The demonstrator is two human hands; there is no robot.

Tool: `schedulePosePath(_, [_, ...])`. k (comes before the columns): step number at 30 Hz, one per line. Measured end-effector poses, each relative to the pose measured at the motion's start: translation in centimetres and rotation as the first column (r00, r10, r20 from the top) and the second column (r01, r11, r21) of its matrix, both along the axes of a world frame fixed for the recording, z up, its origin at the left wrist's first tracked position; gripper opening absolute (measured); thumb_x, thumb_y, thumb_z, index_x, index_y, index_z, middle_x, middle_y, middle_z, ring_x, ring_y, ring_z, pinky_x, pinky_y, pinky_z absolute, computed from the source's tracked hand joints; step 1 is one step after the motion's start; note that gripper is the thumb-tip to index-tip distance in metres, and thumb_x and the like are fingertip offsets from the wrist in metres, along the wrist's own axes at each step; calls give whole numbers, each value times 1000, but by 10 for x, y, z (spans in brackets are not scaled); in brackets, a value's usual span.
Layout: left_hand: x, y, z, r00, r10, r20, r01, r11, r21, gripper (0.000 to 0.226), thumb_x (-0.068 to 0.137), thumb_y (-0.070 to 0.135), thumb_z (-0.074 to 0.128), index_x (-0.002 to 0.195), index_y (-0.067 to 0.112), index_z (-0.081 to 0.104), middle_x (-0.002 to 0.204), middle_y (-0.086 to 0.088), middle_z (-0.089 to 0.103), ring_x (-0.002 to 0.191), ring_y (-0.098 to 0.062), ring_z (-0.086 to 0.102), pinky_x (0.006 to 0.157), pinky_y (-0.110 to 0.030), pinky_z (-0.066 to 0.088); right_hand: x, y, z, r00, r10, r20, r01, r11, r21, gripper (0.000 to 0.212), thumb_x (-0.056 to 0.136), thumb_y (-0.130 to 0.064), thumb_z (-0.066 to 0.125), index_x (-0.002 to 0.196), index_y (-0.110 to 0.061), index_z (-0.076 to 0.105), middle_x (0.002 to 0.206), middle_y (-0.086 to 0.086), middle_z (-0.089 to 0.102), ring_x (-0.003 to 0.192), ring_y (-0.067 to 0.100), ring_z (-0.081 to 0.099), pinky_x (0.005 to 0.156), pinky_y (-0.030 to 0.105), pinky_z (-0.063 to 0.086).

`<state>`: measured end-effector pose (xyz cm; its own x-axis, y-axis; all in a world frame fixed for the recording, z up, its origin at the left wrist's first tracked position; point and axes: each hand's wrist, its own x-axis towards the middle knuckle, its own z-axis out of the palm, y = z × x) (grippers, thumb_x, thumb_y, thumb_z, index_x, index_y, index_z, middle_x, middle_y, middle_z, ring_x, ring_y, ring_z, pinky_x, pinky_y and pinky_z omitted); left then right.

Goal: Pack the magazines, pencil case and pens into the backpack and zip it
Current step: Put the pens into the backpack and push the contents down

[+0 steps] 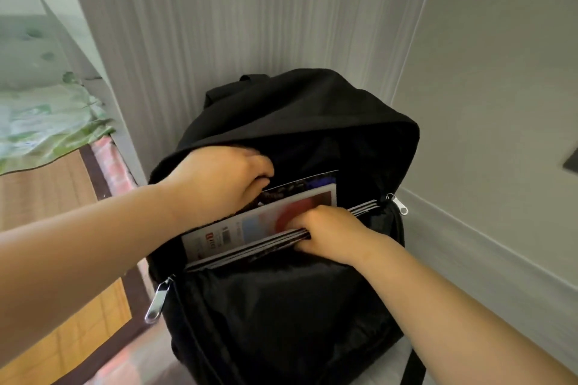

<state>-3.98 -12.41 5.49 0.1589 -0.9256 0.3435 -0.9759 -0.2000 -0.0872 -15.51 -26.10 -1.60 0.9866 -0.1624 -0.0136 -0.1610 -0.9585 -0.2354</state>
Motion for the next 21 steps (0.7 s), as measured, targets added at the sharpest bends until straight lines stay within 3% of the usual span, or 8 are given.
schedulePosePath(3, [-5,17,8,950,-196,243,254,936,-242,22,79,15,50,81,11,72,79,-4,74,72,-21,70,60,-27,56,12,3,-2,997,-76,33,77,997,-17,39,86,-19,51,124,-27,51,125,9,59,110,29,55,90,37,48])
schedulePosePath(6, [-2,23,5,957,-132,259,229,889,-395,18,78,11,55,86,10,71,87,-6,74,85,-22,65,71,-31,54,17,3,1,989,-143,40,142,990,5,46,85,-18,53,129,-24,45,132,11,53,117,31,50,97,39,45])
schedulePosePath(9, [2,30,-7,992,119,48,-82,877,-473,38,73,15,66,110,7,61,111,-16,65,103,-31,56,88,-40,46,12,4,4,981,-174,83,172,985,26,44,85,-22,54,128,-19,47,132,8,54,120,28,49,101,36,40])
schedulePosePath(12, [9,39,-23,901,312,-301,-386,894,-227,66,70,27,73,128,10,45,125,-17,55,113,-39,50,95,-47,41,-3,3,7,958,-222,181,202,972,123,38,87,-33,52,124,-22,52,129,2,58,120,24,49,104,35,37])
schedulePosePath(14, [14,44,-33,803,403,-440,-489,867,-98,56,74,37,67,121,12,49,117,-16,60,107,-36,55,87,-42,45,-21,0,9,946,-246,211,198,955,222,44,80,-50,52,120,-33,52,127,-4,57,122,22,44,103,34,34])
schedulePosePath(16, [17,45,-40,770,419,-482,-540,830,-141,37,80,38,61,102,8,58,98,-18,66,93,-37,60,75,-40,46,-39,1,8,973,-220,74,199,955,222,64,65,-64,55,124,-42,43,134,-6,48,130,22,29,110,35,20])
schedulePosePath(18, [21,41,-44,743,361,-563,-562,794,-232,24,84,32,57,79,8,56,73,-14,62,79,-36,58,65,-37,43,-47,2,-1,984,-167,-60,170,984,53,75,66,-61,60,133,-39,33,139,-6,41,133,16,22,114,36,2])
schedulePosePath(21, [25,35,-42,661,292,-691,-612,743,-272,23,87,24,53,69,12,47,56,2,43,68,-25,44,60,-30,28,-39,4,-15,990,-141,0,139,973,-184,52,80,-41,58,129,-29,44,129,-6,51,125,17,35,115,37,-2])
